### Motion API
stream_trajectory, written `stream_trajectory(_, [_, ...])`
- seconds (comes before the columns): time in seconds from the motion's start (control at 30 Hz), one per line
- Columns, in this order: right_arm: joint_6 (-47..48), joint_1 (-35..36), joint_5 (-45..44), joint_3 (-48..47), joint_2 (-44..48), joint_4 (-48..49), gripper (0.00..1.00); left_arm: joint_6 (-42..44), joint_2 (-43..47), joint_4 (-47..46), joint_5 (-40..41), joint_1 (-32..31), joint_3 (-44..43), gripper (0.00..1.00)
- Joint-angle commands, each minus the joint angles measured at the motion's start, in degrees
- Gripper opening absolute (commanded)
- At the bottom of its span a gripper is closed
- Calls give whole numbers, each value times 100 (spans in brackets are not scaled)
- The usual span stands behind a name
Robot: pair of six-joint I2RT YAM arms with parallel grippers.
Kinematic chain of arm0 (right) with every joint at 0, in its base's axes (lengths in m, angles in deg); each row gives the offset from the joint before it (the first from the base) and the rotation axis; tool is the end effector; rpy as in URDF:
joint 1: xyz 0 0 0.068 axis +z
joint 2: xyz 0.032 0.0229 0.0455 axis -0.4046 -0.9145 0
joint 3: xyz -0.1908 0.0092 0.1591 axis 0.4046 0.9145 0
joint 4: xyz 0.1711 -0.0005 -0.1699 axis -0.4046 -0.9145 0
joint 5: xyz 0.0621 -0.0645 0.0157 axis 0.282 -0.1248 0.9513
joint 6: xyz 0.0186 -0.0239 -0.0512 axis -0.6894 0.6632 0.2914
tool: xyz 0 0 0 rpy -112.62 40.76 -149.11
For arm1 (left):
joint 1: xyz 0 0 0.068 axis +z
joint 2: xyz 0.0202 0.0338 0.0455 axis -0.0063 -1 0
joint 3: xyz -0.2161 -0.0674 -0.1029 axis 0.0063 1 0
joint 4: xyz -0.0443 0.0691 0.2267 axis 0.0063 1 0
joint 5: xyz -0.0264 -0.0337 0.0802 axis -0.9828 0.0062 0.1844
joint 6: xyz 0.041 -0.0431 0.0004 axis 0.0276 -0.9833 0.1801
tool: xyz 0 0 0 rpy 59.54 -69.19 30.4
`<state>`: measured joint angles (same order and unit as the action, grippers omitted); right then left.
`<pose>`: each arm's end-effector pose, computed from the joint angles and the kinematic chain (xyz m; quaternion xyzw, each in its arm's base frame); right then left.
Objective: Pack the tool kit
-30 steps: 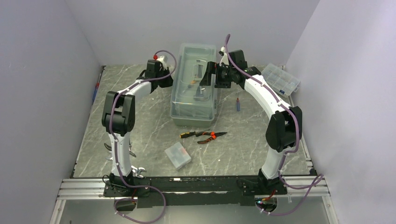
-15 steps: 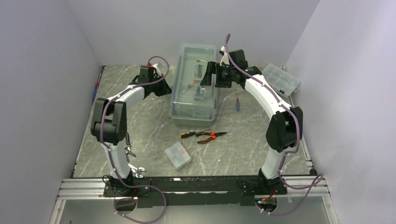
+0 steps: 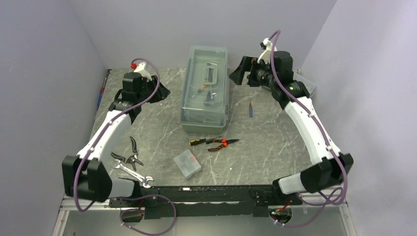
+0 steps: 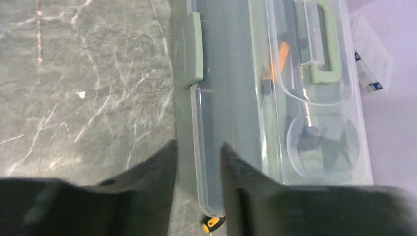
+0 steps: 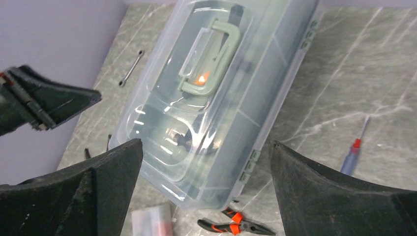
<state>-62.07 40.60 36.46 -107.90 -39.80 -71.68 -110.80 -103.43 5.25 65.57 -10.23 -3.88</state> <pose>0.2918 0.1013 0.3894 -0.0531 0.8200 0.2984 0.4855 0.2989 -0.0664 0.3038 -0.0643 0.8392 -0.2721 0.4664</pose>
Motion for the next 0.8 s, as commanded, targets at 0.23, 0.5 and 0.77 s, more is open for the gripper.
stream_trajectory(0.23, [473, -44, -1228, 2661, 2595, 2131, 100, 195, 2409, -59, 1117, -11, 1320, 99])
stream_trajectory(0.5, [1075, -50, -2321, 5112, 4023, 3581, 99, 550, 3428, -1937, 2169, -186, 3389, 99])
stream_trajectory(0.77, [1800, -479, -3430, 6681, 4304, 4973, 99, 1743, 2928, -3713, 3398, -224, 4522, 99])
